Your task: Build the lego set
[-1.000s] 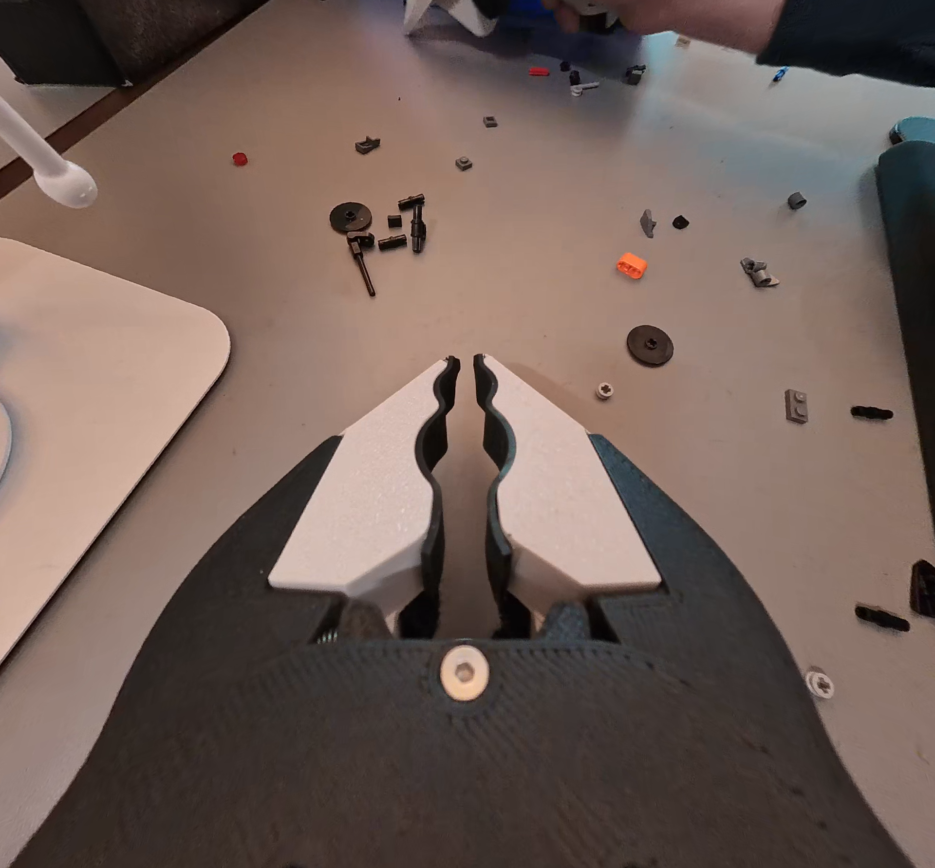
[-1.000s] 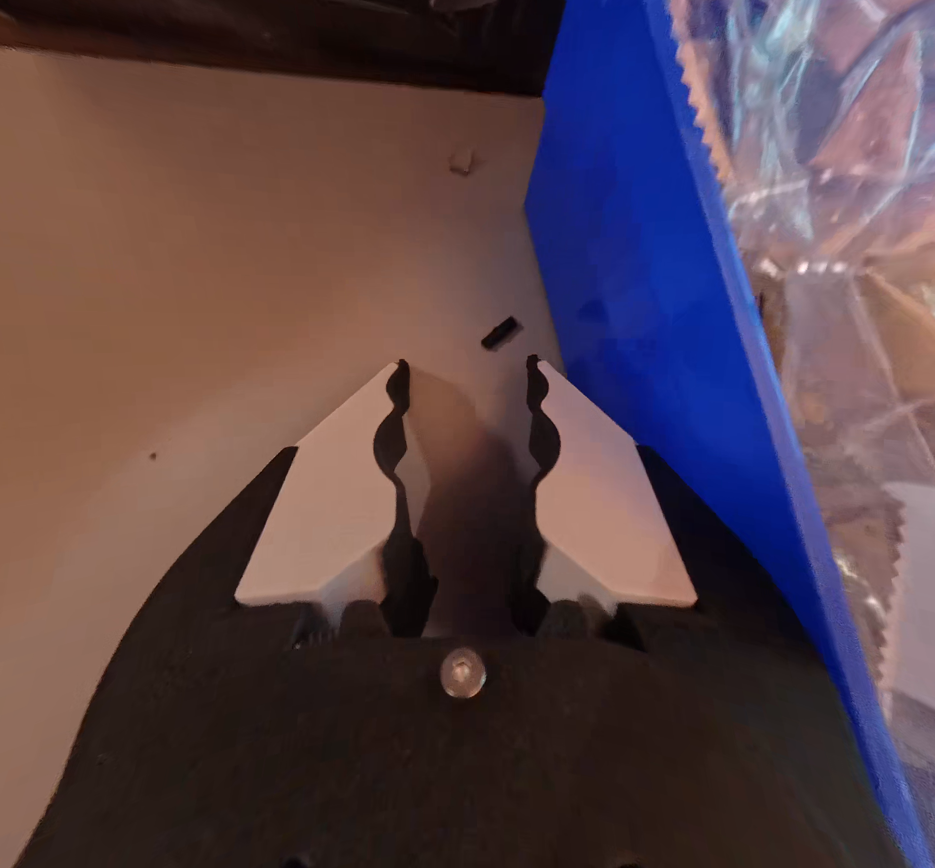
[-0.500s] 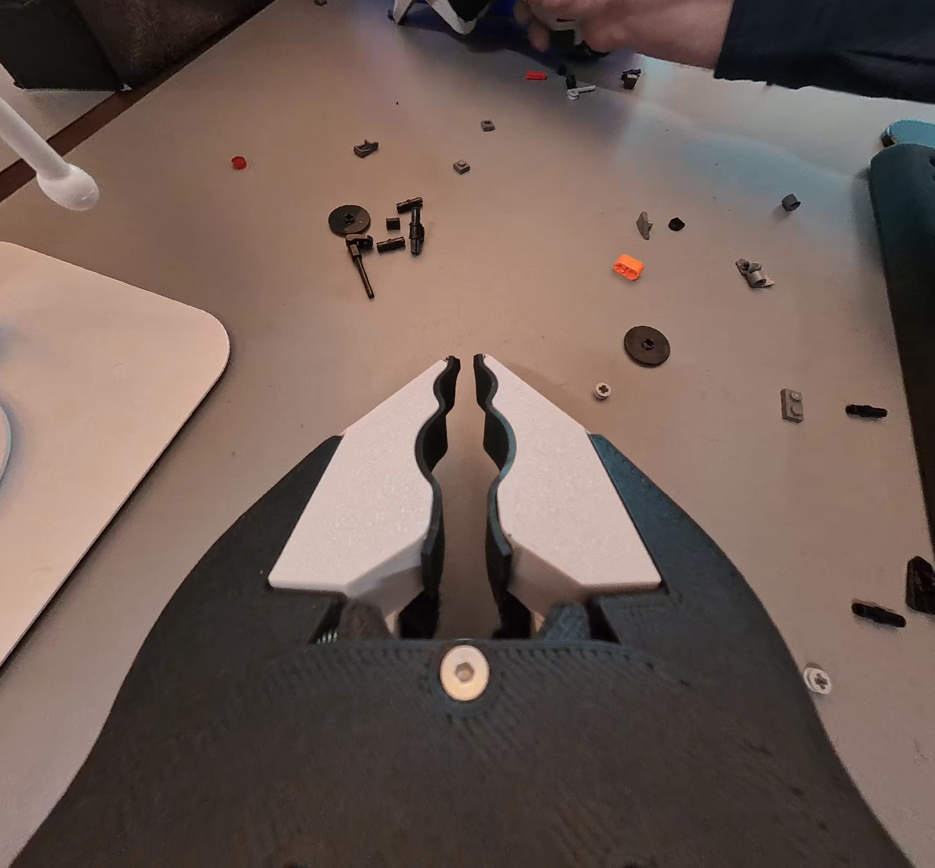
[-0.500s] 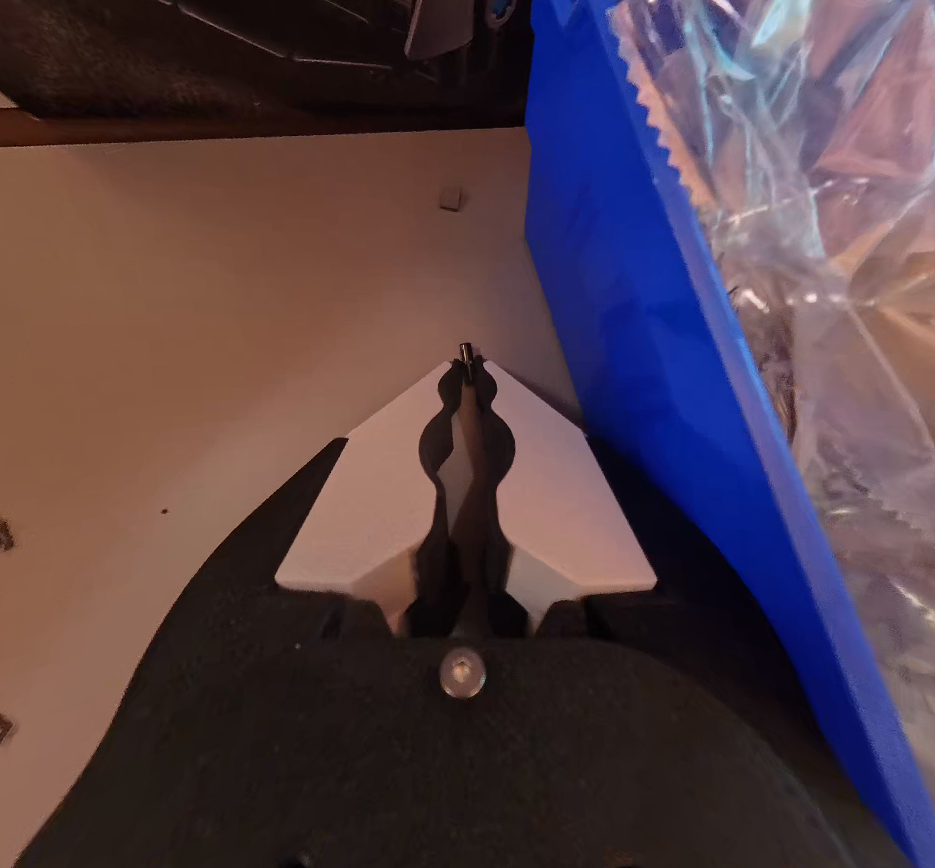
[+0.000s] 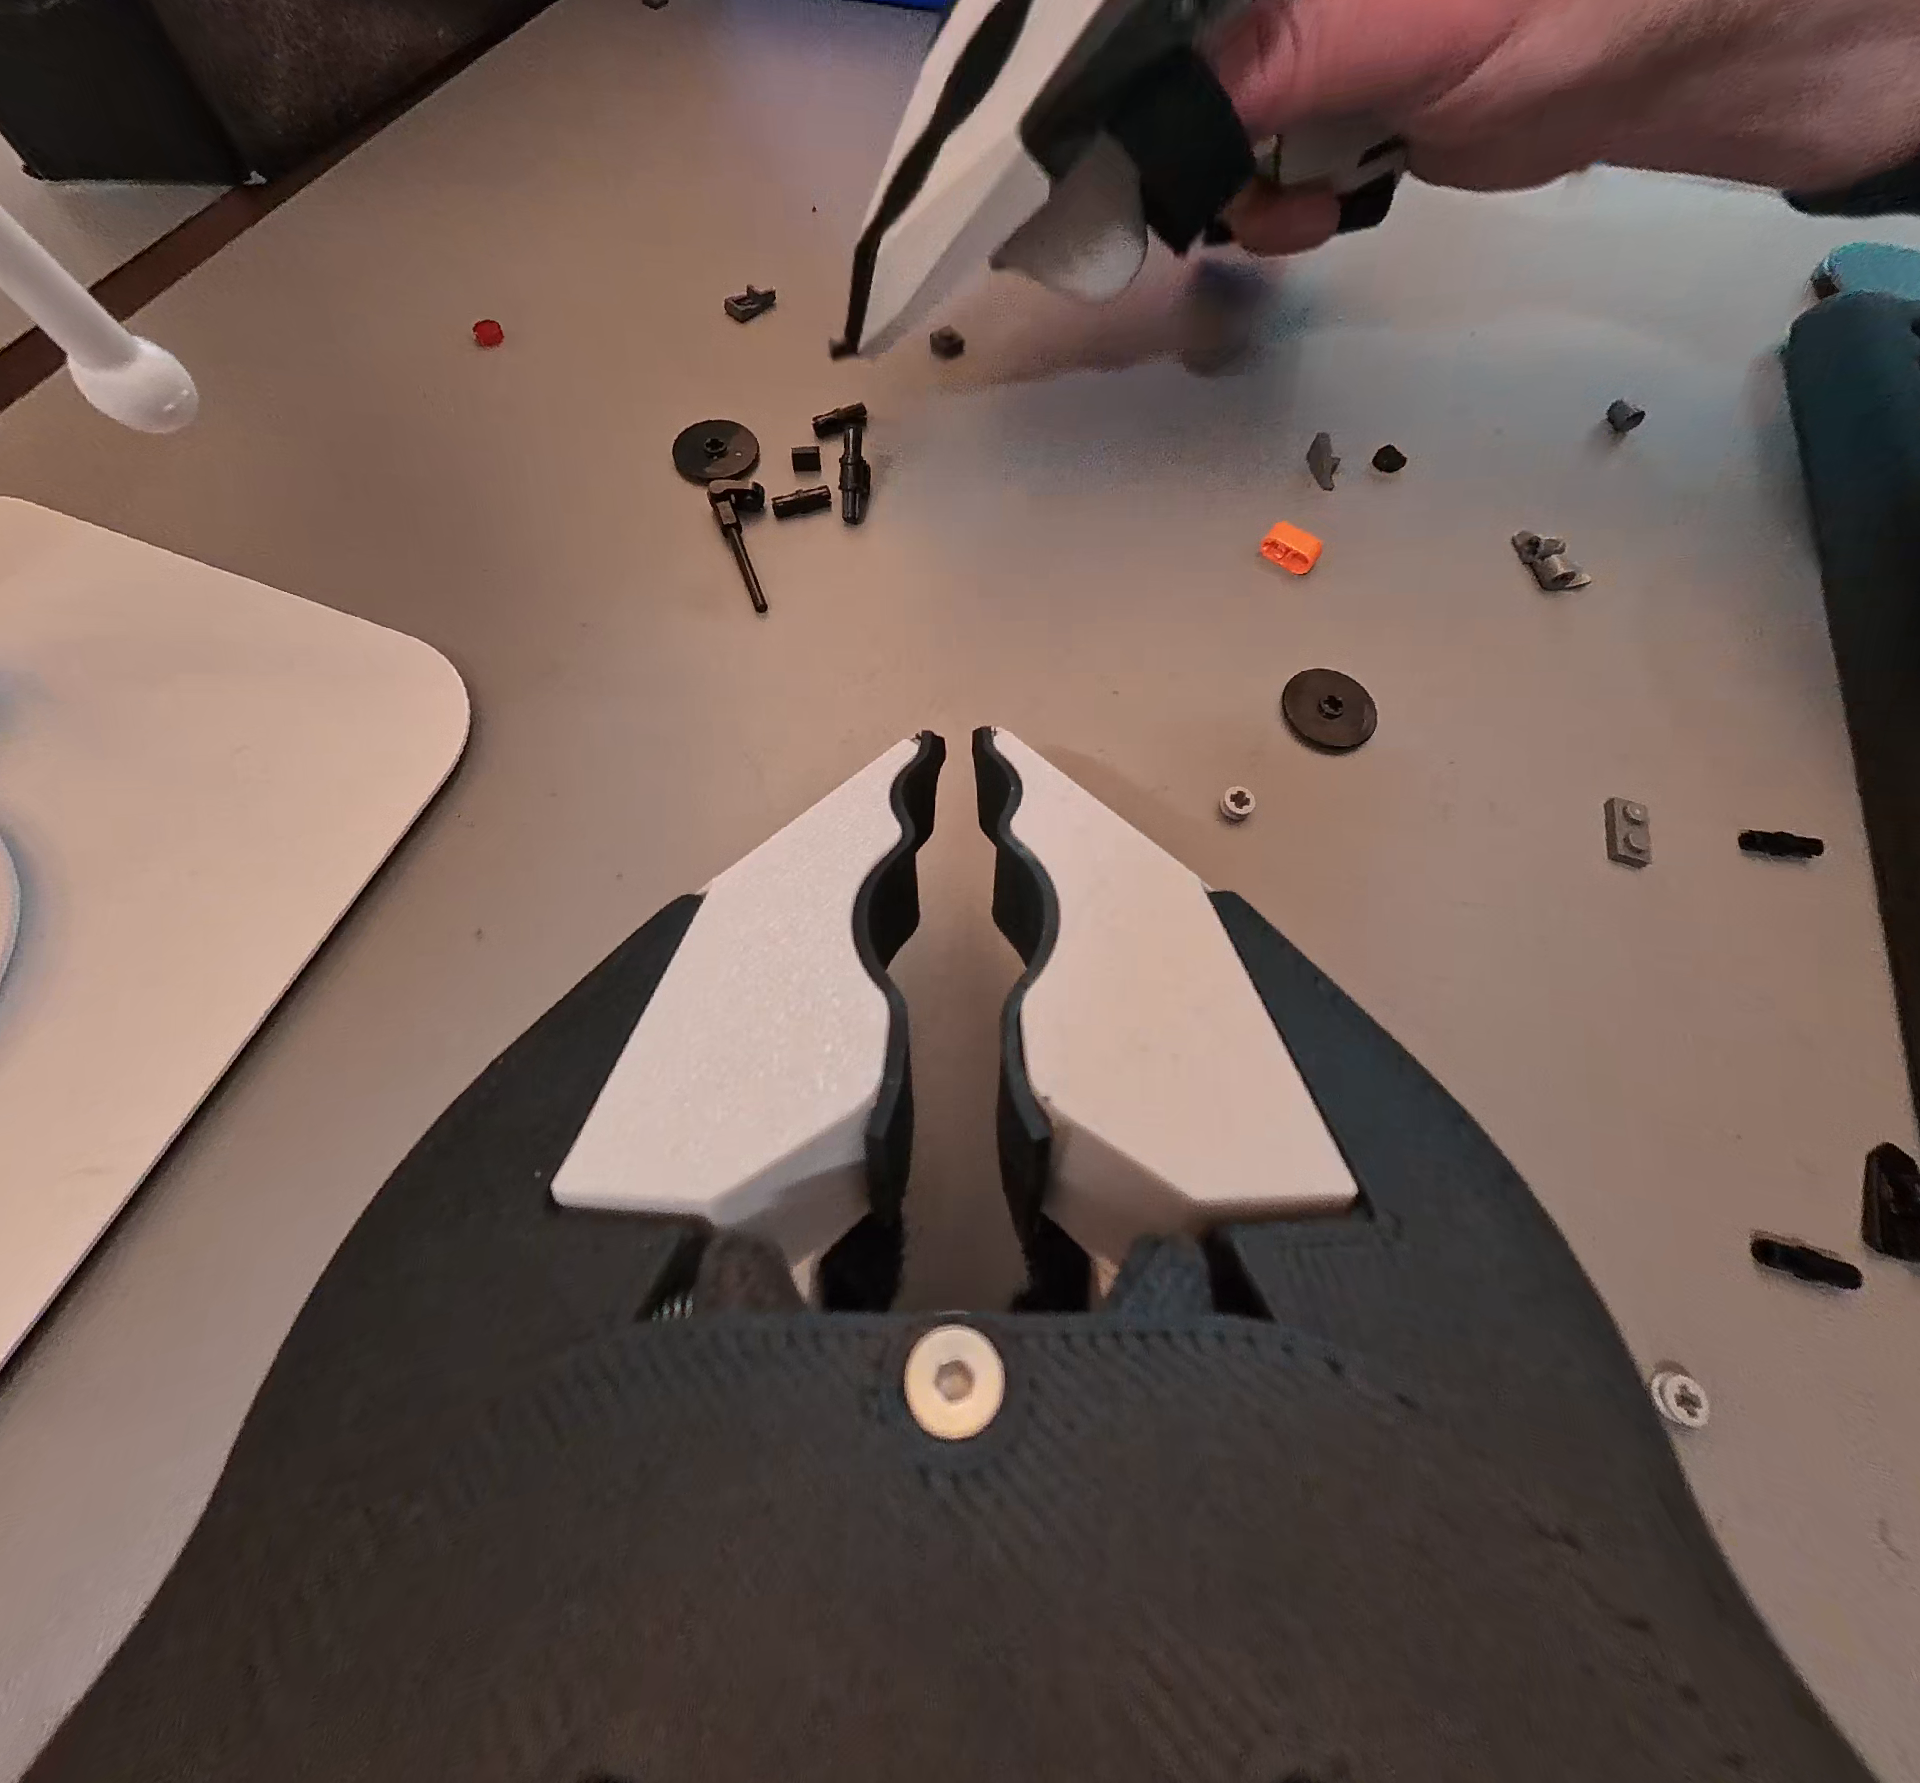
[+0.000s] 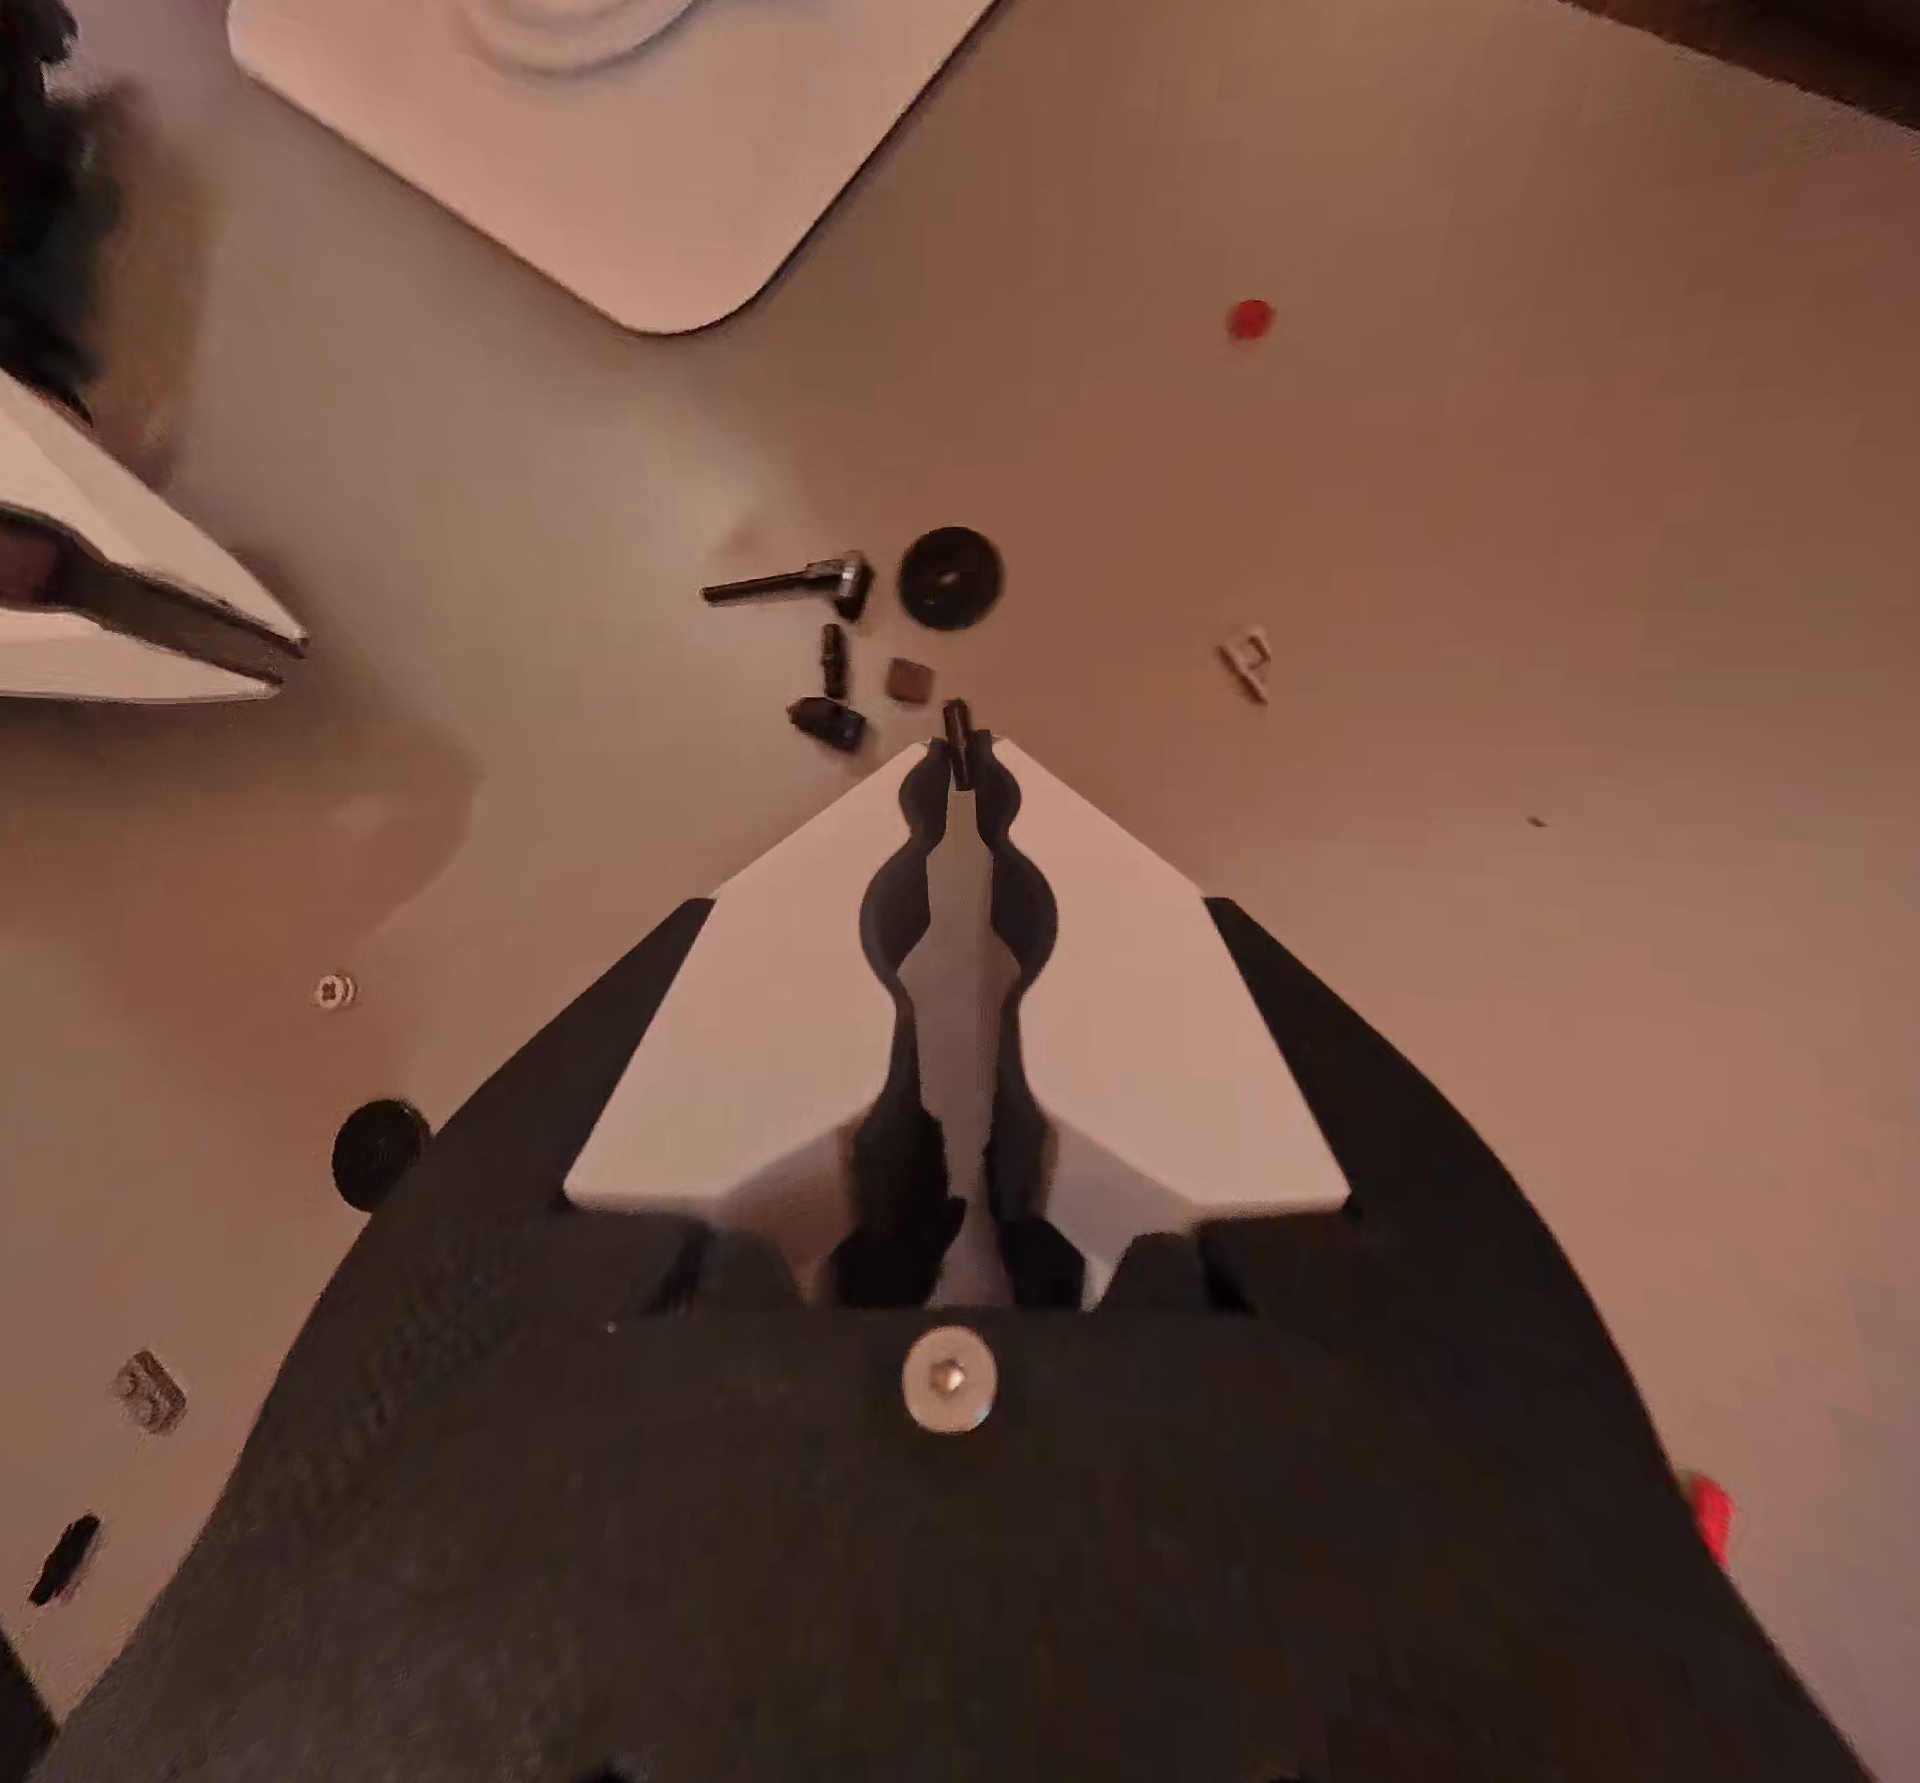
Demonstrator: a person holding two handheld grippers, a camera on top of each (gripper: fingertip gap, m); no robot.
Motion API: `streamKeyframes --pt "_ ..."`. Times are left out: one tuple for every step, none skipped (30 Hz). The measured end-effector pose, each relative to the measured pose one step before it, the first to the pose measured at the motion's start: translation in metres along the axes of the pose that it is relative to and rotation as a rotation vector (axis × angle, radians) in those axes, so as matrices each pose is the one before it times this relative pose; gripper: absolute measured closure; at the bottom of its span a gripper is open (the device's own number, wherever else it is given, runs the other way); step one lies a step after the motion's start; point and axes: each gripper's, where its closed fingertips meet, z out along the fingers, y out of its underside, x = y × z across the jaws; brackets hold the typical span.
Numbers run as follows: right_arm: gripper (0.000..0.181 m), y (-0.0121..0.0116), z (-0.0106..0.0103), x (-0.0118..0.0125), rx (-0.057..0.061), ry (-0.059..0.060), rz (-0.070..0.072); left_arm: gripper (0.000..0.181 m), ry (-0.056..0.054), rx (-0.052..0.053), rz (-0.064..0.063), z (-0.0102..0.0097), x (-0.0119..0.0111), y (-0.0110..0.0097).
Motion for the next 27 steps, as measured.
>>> streamKeyframes --pt "0.179 -0.00096 0.00472 -0.00646 -0.0020 -0.0149 -0.0203 0.177 0.0000 0.0004 0.0005 0.00004 0.00018 -0.00005" --pt "0.179 -0.00026 0.00421 -0.00504 -0.0071 -0.0162 -0.0107 0.177 0.0001 -0.0013 0.0005 0.00000 0.00016 0.00014" --pt "0.178 0.00017 0.00344 -0.00563 -0.0112 -0.0245 -0.0022 0.177 0.0002 -0.0011 0.0001 0.00009 0.00006 0.00017" --pt "0.175 0.00003 0.00225 -0.00117 -0.0104 0.0012 -0.0029 0.177 -0.0001 0.0004 0.0006 -0.00004 0.00021 0.00000" --pt "0.166 -0.00084 0.00079 0.00098 -0.0035 0.0131 -0.0091 0.177 0.0002 0.0001 0.0003 -0.00002 0.00014 0.00001" --pt "0.164 -0.00092 -0.00112 0.00224 -0.0019 0.0129 -0.0074 0.177 -0.0002 -0.0005 -0.0001 0.00001 0.00007 0.00005" --pt "0.163 -0.00316 -0.00394 0.00459 0.0113 0.0227 -0.0052 0.177 -0.0003 0.0003 -0.0001 -0.00009 -0.00008 0.00002" --pt "0.163 -0.00508 -0.00606 0.00917 0.0246 0.0429 -0.0011 0.177 -0.0003 0.0015 -0.0005 -0.00018 -0.00009 -0.00016" --pt "0.160 -0.00583 -0.00656 0.01377 0.0267 0.0551 0.0068 0.177 -0.0001 0.0019 -0.0003 -0.00015 -0.00006 -0.00021" --pt "0.152 -0.00434 -0.00520 0.01969 0.0147 0.0738 0.0088 0.177 -0.0002 0.0006 -0.0001 -0.00003 0.00003 -0.00003" --pt "0.143 -0.00304 -0.00337 0.02502 0.0088 0.0923 0.0081 0.177 -0.0003 -0.0011 0.0000 0.00017 -0.00005 0.00012" --pt "0.141 -0.00324 -0.00075 0.02462 0.0181 0.0755 0.0172 0.177 -0.0001 -0.0012 -0.0003 0.00024 -0.00005 0.00008" --pt "0.139 -0.00200 0.00303 0.02381 0.0164 0.0565 0.0425 0.177 0.0005 0.0010 -0.0001 -0.00003 0.00000 -0.00020" --pt "0.130 0.00135 0.00681 0.02185 -0.0083 0.0411 0.0531 0.177 0.0005 0.0023 -0.0002 -0.00009 0.00019 -0.00039" --pt "0.123 0.00189 0.00864 0.01760 -0.0200 0.0236 0.0441 0.177 0.0005 0.0010 -0.0001 -0.00008 0.00017 -0.00005" --pt "0.123 -0.00046 0.00825 0.01621 -0.0079 0.0263 0.0316 0.177 -0.0001 -0.0003 0.0005 0.00003 0.00004 0.00002" --pt "0.125 -0.00140 0.00747 0.01601 -0.0078 0.0462 0.0013 0.177 0.0002 0.0000 0.0003 0.00000 0.00001 0.00000" --pt "0.122 -0.00079 0.00718 0.01705 -0.0137 0.0768 -0.0187 0.177 0.0004 0.0008 -0.0002 -0.00011 0.00003 -0.00014" --pt "0.121 -0.00065 0.00720 0.01164 -0.0163 0.0506 -0.0080 0.177 0.0012 0.0015 -0.0006 -0.00019 0.00023 -0.00026" --pt "0.121 -0.00086 0.00715 0.00611 -0.0143 0.0131 0.0253 0.177 0.0007 0.0018 -0.0003 -0.00016 0.00004 -0.00021" --pt "0.123 -0.00107 0.00662 0.00347 -0.0132 -0.0055 0.0455 0.177 0.0006 0.0010 -0.0008 -0.00018 -0.00007 -0.00012" --pt "0.125 -0.00183 0.00591 0.00386 -0.0071 -0.0004 0.0352 0.177 0.0010 0.0003 -0.0018 -0.00008 -0.00013 -0.00001" --pt "0.127 -0.00142 0.00535 0.00581 -0.0079 0.0168 0.0279 0.177 0.0003 0.0017 -0.0008 -0.00014 -0.00011 -0.00022" --pt "0.132 -0.00178 0.00490 0.00471 -0.0060 0.0155 0.0243 0.177 0.0004 0.0018 -0.0006 -0.00021 0.00002 -0.00030" --pt "0.134 -0.00051 0.00445 0.00193 -0.0113 0.0058 0.0080 0.177 -0.0001 0.0014 0.0002 -0.00019 0.00000 -0.00026" --pt "0.135 -0.00065 0.00370 0.00130 -0.0088 0.0068 0.0066 0.177 0.0003 0.0008 0.0010 -0.00019 0.00009 -0.00019" --pt "0.138 -0.00182 0.00219 0.00055 -0.0013 0.0025 0.0167 0.177 0.0008 0.0002 0.0003 0.00009 0.00005 -0.00008"
